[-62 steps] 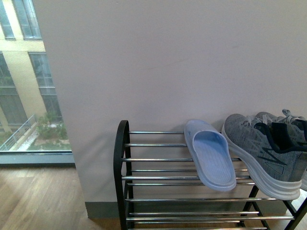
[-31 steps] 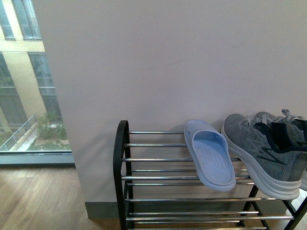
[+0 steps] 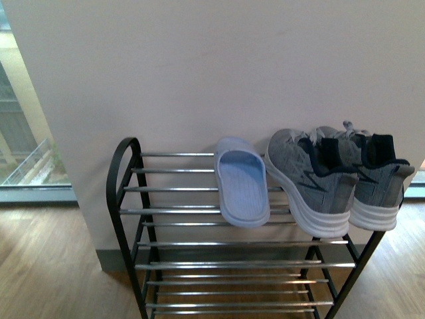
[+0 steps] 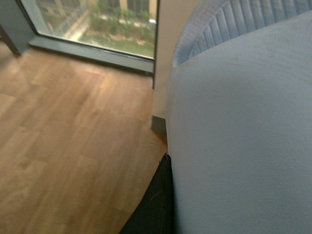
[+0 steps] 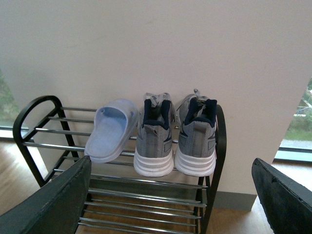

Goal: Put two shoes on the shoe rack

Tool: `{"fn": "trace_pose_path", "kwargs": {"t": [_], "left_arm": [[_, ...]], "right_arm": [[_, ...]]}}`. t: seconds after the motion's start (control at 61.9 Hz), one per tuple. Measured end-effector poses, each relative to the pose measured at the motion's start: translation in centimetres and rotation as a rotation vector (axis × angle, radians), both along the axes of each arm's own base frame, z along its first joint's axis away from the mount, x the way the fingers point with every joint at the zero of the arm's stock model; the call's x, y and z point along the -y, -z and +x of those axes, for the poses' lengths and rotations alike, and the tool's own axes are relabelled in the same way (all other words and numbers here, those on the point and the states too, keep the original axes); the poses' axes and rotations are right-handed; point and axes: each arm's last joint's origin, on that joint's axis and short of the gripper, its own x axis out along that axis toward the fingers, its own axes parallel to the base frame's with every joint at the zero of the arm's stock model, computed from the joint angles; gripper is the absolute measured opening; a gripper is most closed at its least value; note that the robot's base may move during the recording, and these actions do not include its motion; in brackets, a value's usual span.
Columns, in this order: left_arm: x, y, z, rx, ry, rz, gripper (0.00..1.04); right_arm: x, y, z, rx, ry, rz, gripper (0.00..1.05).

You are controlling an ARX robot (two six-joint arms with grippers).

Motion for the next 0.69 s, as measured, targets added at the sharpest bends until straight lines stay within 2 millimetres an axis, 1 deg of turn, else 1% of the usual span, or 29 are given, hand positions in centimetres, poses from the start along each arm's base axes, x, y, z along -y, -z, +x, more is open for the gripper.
{"fn": "trace_pose_path", "kwargs": {"t": [0.048, 0.097, 0.129, 0.178, 0.21, 0.259, 0.291, 0.404, 0.533, 0.695], "left_arm": [[0.8, -0.6, 1.5, -0.025, 0.021, -0.035, 0.02], [1.8, -1.2, 3.5, -0.059, 0.06, -0.067, 0.02], [2.3, -1.4, 4.4, -0.075, 0.073, -0.069, 0.02], [3.5, -1.6, 6.5, -0.11, 0.102, -0.06, 0.02], [3.9, -1.5, 7.3, -0.126, 0.11, -0.053, 0.02], [4.8, -1.1, 9.3, -0.167, 0.132, -0.025, 0.02], [5.1, -0.9, 10.0, -0.187, 0.149, -0.015, 0.02], [6.7, 0.4, 13.9, -0.259, 0.196, 0.059, 0.02], [7.9, 1.4, 17.1, -0.288, 0.22, 0.139, 0.02], [9.6, 2.6, 20.6, -0.313, 0.26, 0.185, 0.02]], "right_arm": [[0.0, 0.0, 0.0, 0.0, -0.002, 0.0, 0.95], [0.0, 0.0, 0.0, 0.0, -0.003, 0.0, 0.95], [0.0, 0.0, 0.0, 0.0, -0.003, 0.0, 0.95], [0.0, 0.0, 0.0, 0.0, -0.003, 0.0, 0.95], [0.0, 0.0, 0.0, 0.0, -0.003, 0.0, 0.95], [0.0, 0.0, 0.0, 0.0, -0.003, 0.0, 0.95], [0.0, 0.0, 0.0, 0.0, -0.003, 0.0, 0.95], [0.0, 0.0, 0.0, 0.0, -0.003, 0.0, 0.95], [0.0, 0.0, 0.0, 0.0, -0.003, 0.0, 0.95], [0.0, 0.0, 0.0, 0.0, -0.003, 0.0, 0.95]]}}
